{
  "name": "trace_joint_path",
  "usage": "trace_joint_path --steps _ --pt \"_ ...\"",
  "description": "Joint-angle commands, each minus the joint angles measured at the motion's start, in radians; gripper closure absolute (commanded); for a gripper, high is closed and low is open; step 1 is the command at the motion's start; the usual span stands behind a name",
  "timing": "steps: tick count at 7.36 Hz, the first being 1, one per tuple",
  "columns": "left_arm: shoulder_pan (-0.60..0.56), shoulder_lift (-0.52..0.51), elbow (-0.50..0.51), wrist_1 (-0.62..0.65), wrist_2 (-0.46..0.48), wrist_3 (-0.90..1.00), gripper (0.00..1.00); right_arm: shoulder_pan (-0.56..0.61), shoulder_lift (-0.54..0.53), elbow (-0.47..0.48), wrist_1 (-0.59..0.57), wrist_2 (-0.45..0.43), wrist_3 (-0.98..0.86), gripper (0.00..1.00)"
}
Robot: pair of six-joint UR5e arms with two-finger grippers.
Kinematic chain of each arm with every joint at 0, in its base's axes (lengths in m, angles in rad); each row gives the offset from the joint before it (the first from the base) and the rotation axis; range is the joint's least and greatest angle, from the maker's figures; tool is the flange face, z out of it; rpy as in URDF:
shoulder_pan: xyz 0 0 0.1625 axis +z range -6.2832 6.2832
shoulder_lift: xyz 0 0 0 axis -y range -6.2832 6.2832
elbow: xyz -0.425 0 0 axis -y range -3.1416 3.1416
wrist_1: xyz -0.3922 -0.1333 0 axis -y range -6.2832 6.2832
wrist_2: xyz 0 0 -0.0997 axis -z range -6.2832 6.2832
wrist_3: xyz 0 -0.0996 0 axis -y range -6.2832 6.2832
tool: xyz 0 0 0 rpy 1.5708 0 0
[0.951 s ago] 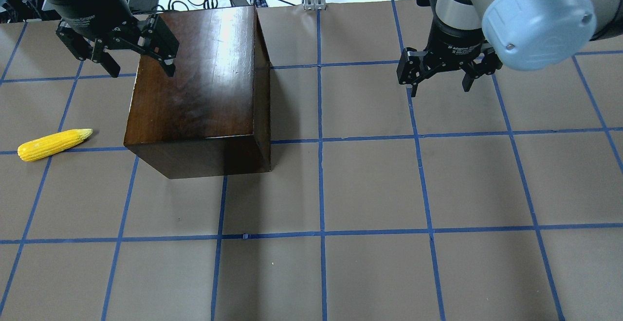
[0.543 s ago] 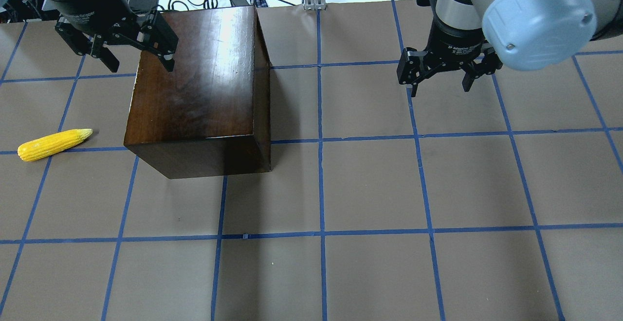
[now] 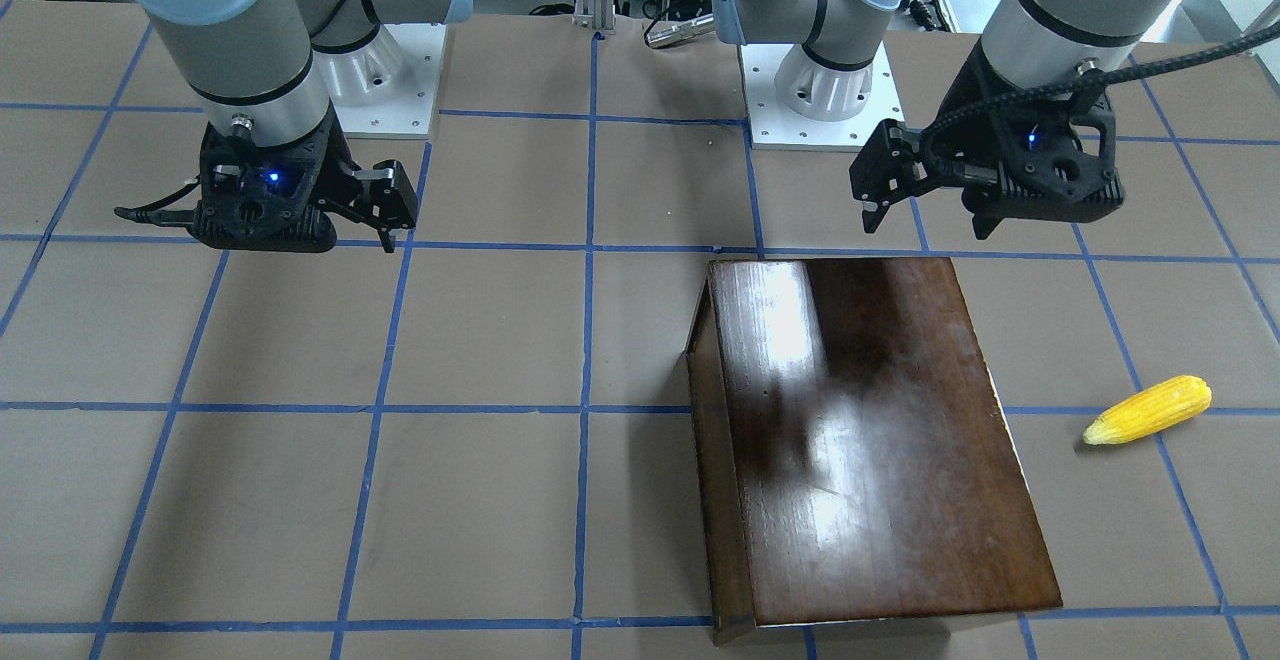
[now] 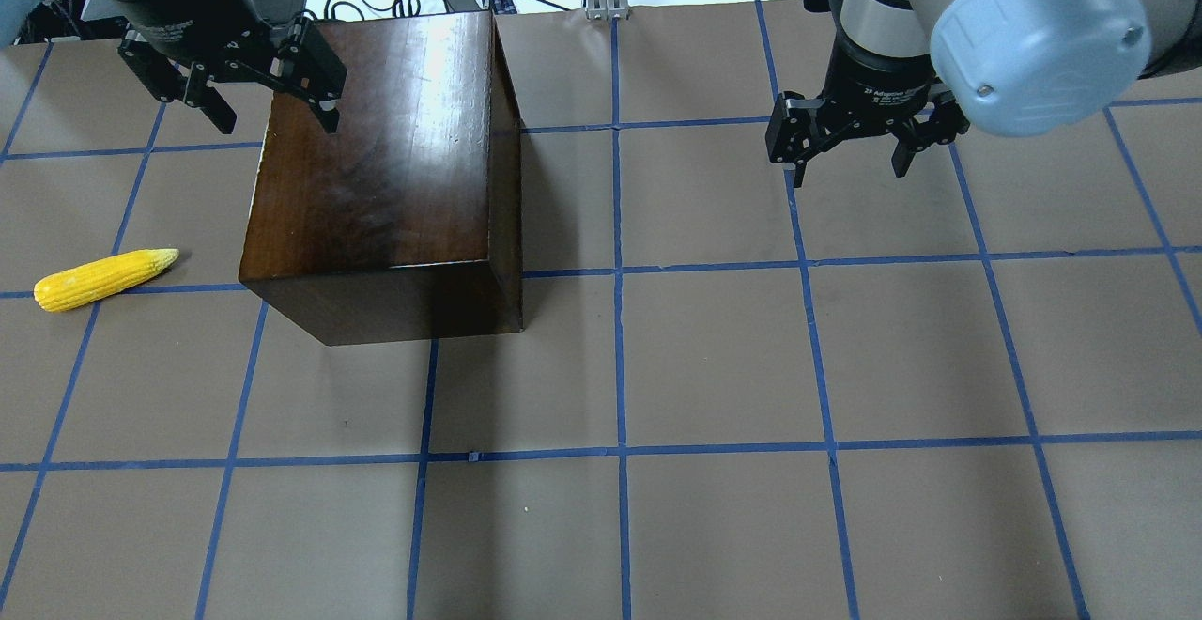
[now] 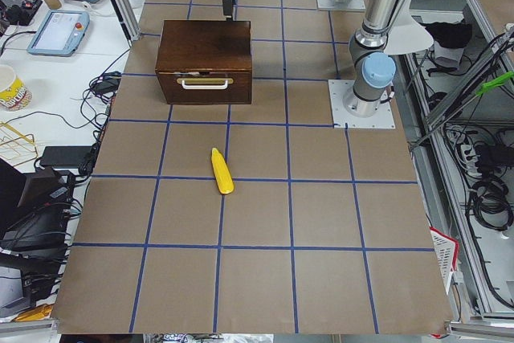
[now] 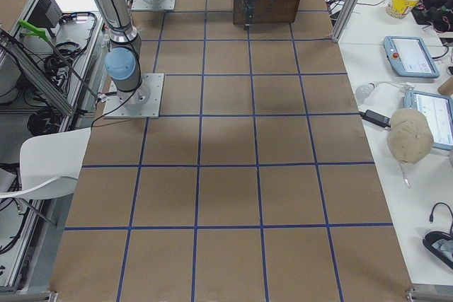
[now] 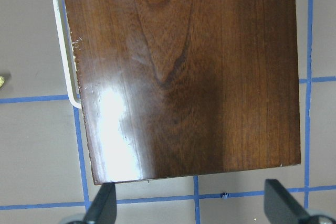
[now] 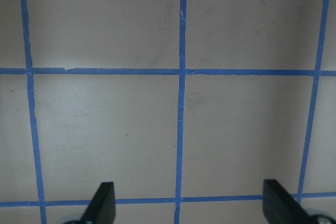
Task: Open drawer and put corn inside
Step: 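Move the left gripper down beside the cabinet toward the drawer handle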
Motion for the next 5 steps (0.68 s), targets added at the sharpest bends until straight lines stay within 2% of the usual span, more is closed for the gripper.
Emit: trace_joint_path --steps 1,5 --pt "0.029 -0.026 0.008 0.003 0.0 0.021 0.0 0.0 0.001 0.0 0.0 0.0 0.0 0.0" --pt "0.234 -0.069 0.01 0.014 -0.034 0.187 0.0 0.0 0.0 0.0 0.0 0.0 0.0 0.0"
